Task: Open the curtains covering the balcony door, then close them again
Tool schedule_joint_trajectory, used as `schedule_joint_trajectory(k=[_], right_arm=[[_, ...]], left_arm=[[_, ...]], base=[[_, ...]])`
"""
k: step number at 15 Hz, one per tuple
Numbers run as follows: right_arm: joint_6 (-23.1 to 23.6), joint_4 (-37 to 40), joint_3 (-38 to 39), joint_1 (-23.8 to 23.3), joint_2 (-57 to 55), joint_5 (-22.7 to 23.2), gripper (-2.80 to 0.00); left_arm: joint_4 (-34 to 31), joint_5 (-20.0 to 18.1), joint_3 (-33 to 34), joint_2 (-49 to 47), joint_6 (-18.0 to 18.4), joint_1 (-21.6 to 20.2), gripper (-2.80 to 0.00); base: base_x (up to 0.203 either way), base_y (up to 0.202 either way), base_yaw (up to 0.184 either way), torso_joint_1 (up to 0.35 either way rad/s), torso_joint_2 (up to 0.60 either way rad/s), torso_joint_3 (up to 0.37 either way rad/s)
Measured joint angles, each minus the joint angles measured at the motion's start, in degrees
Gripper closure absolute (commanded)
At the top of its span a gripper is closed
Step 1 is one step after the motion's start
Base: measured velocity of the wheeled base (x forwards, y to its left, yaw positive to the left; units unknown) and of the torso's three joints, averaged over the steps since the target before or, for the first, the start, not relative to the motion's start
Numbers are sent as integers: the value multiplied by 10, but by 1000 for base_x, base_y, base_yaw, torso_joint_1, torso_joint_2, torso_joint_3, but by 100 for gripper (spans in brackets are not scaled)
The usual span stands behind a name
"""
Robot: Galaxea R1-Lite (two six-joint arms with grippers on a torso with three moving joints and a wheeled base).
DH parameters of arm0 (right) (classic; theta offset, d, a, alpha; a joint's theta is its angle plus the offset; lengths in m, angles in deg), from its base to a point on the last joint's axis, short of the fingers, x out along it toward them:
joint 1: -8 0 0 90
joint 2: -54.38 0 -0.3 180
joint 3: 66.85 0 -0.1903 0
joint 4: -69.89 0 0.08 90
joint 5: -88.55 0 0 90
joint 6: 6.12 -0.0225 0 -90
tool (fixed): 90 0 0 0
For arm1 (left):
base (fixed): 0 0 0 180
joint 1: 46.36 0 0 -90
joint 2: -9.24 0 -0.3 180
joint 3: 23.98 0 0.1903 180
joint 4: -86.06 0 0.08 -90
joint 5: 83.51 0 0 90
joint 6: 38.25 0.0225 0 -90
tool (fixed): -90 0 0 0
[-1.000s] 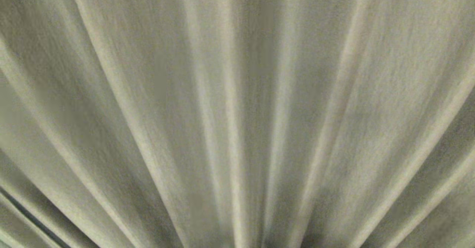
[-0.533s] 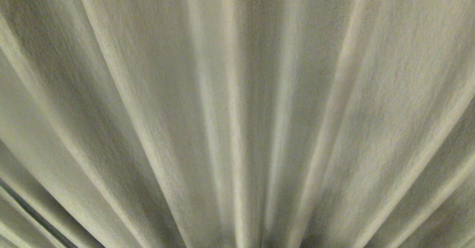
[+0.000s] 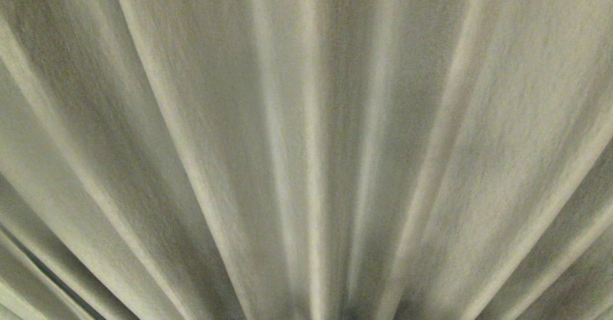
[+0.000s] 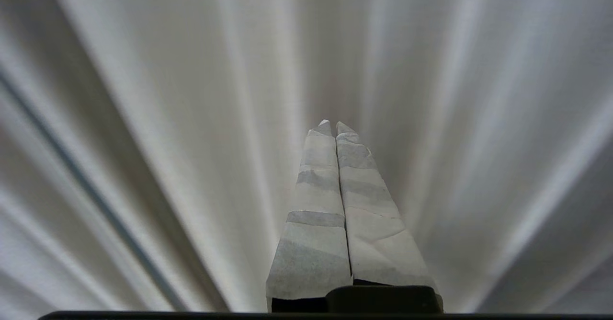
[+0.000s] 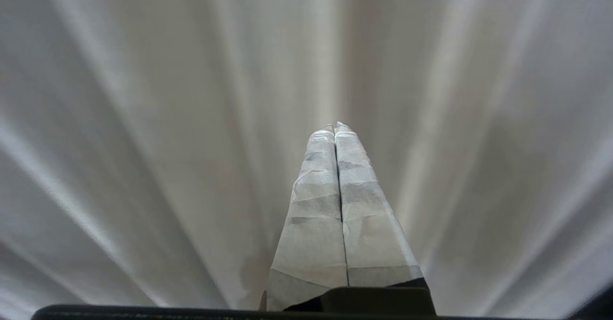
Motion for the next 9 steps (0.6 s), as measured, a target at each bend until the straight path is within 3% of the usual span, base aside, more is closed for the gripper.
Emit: schedule_joint_trajectory(k=[9], right_arm=[[1, 0, 0, 0, 0, 0, 0]], left_arm=[[0, 0, 0, 0, -9, 0, 0]], base=[[0, 194, 0, 1, 1, 4]])
